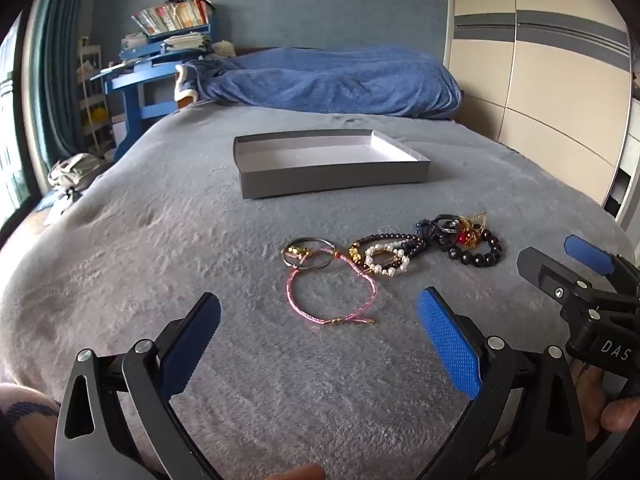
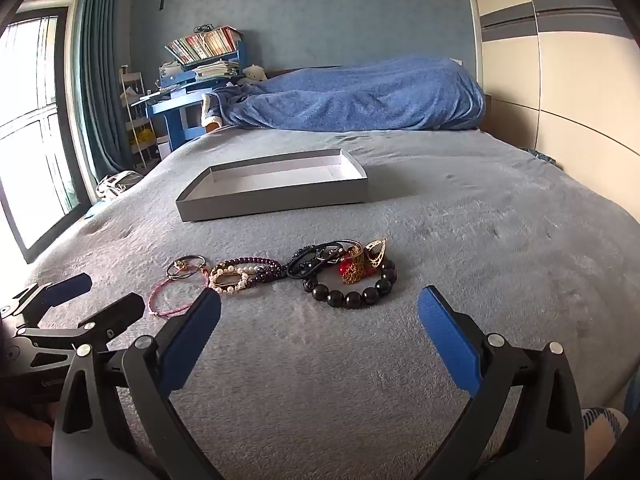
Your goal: Organize jewelry
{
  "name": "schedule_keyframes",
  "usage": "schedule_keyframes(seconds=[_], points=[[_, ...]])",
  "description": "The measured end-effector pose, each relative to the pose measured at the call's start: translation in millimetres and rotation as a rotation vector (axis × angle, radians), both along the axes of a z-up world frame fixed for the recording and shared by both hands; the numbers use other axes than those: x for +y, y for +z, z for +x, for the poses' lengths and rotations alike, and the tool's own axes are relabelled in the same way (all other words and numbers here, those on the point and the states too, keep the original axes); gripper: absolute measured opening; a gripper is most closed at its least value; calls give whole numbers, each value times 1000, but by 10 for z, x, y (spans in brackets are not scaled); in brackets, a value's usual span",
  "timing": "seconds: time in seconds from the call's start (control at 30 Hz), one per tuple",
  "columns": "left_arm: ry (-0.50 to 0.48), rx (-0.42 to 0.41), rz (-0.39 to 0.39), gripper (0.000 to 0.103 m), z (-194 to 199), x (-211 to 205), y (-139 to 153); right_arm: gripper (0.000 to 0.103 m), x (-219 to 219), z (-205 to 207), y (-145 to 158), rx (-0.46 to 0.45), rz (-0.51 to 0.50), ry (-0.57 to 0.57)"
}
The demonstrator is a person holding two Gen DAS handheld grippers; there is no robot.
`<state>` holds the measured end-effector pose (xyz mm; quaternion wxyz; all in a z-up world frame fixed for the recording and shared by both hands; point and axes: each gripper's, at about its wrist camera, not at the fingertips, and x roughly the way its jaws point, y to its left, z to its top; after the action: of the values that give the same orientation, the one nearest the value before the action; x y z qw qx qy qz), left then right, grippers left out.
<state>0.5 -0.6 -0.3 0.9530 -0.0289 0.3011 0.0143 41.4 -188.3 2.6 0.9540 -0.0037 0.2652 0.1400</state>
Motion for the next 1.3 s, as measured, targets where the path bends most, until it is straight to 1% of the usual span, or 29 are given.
schedule_keyframes(seconds=[0.13, 0.2, 0.4, 0.47, 0.6, 0.83, 1.0, 1.3], points=[[5, -9, -11, 98, -8, 23, 10, 98, -7, 2, 5, 4, 2, -1], [4, -13, -1, 98, -31, 18, 26, 98, -14, -1, 8, 2, 5, -2], [9, -19, -9, 98, -92, 75, 48, 98, -18, -5, 3, 2, 9, -1], [7, -11, 6, 98, -37, 18, 20, 98, -16, -10, -2, 1, 9, -1], [8, -10, 7, 98, -41, 30, 16, 98, -59, -23, 49, 0, 11, -1], [14, -7, 5, 98, -70, 71, 14, 98, -60, -22, 41, -3, 15, -1], [19, -2, 4, 98, -24, 44, -12, 98, -122, -14, 122, -3, 12, -1], [15, 5, 6, 98, -16, 40, -34, 98, -91, -30, 100, -2, 13, -2]])
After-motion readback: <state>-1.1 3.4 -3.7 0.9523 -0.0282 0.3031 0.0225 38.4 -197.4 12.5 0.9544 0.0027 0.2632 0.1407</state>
